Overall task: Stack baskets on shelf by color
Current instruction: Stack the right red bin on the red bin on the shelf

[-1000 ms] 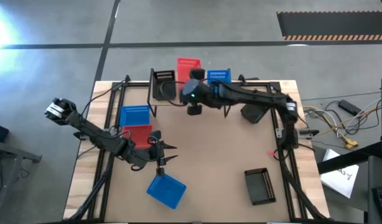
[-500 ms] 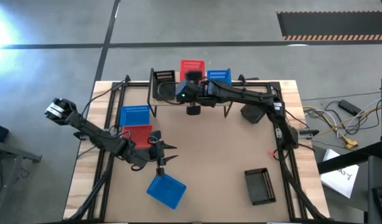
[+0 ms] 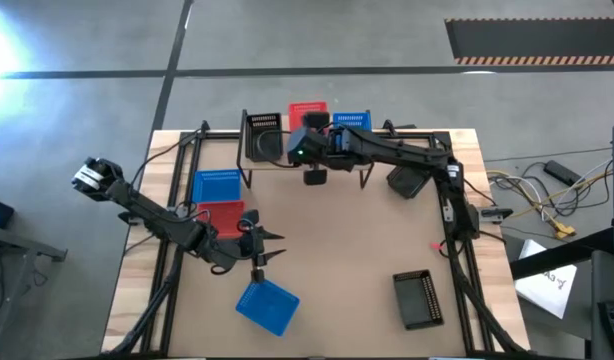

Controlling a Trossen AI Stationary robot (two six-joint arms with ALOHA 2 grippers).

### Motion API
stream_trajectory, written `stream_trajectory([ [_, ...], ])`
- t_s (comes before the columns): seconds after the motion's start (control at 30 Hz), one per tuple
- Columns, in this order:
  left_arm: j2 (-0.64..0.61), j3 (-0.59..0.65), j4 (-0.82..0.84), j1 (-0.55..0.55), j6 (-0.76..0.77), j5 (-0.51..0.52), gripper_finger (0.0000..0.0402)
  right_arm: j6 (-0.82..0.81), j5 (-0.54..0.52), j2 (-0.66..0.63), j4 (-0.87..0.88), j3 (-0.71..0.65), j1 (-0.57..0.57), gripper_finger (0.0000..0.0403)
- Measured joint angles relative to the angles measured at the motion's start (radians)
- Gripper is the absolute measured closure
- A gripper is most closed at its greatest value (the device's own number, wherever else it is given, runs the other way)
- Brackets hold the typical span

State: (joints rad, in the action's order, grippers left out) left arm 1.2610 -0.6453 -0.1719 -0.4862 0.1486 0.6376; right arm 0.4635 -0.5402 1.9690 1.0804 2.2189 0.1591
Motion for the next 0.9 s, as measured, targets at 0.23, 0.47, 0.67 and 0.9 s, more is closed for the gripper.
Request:
stream_trajectory([
  [0.23, 0.000, 0.000, 0.000, 0.000, 0.000, 0.000, 0.0265, -0.010, 0.025, 0.000, 0.016, 0.001, -0.011, 0.0340],
  [0.47, 0.000, 0.000, 0.000, 0.000, 0.000, 0.000, 0.0265, -0.066, 0.115, -0.002, -0.004, 0.025, 0.071, 0.0310],
  [0.67, 0.000, 0.000, 0.001, 0.000, 0.000, 0.000, 0.0265, -0.132, 0.328, 0.004, 0.027, 0.014, 0.182, 0.0317],
  [0.9, 0.000, 0.000, 0.001, 0.000, -0.002, 0.000, 0.0265, -0.147, 0.544, 0.004, 0.115, 0.034, 0.194, 0.0342],
])
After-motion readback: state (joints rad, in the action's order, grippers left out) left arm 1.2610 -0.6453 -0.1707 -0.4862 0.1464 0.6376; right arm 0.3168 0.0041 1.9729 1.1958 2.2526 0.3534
